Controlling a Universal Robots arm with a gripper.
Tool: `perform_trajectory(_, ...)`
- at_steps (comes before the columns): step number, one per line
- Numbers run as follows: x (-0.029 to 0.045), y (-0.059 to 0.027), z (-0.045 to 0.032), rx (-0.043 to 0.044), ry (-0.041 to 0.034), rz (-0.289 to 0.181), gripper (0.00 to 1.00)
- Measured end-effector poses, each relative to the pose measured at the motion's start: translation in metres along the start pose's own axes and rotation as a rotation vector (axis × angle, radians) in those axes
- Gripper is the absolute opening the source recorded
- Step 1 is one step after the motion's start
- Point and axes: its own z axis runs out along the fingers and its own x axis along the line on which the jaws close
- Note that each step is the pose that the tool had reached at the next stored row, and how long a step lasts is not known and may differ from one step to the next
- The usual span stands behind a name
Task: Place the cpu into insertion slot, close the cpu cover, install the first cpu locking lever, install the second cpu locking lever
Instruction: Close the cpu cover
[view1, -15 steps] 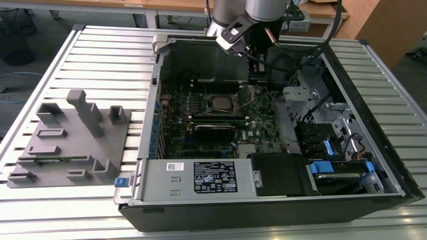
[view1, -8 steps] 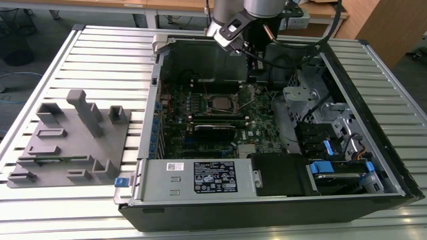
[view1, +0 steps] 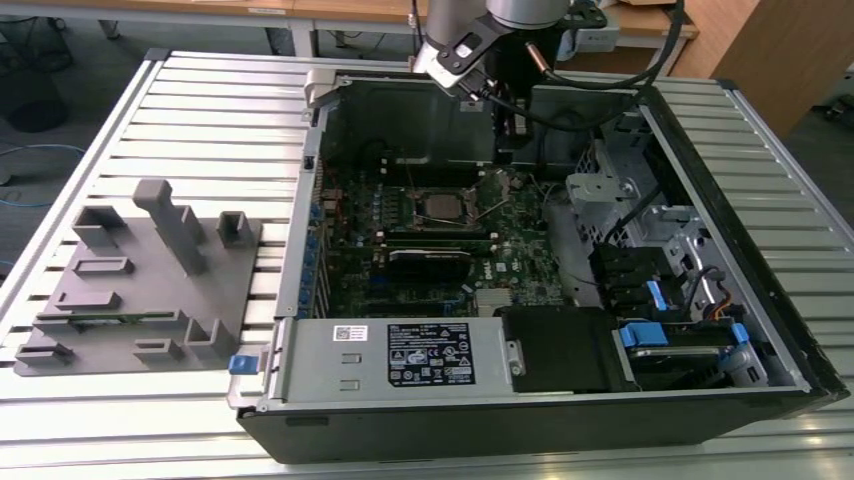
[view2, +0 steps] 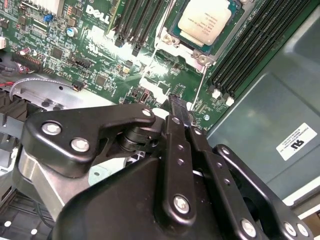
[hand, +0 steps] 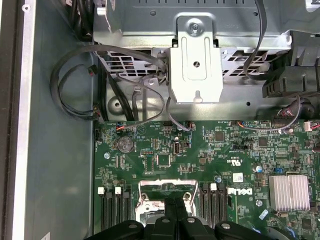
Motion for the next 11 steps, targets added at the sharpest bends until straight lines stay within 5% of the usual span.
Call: perform_trajectory(11,0.0,0.0001,-0.001,-0.0001,0.0002,0.0,0.11)
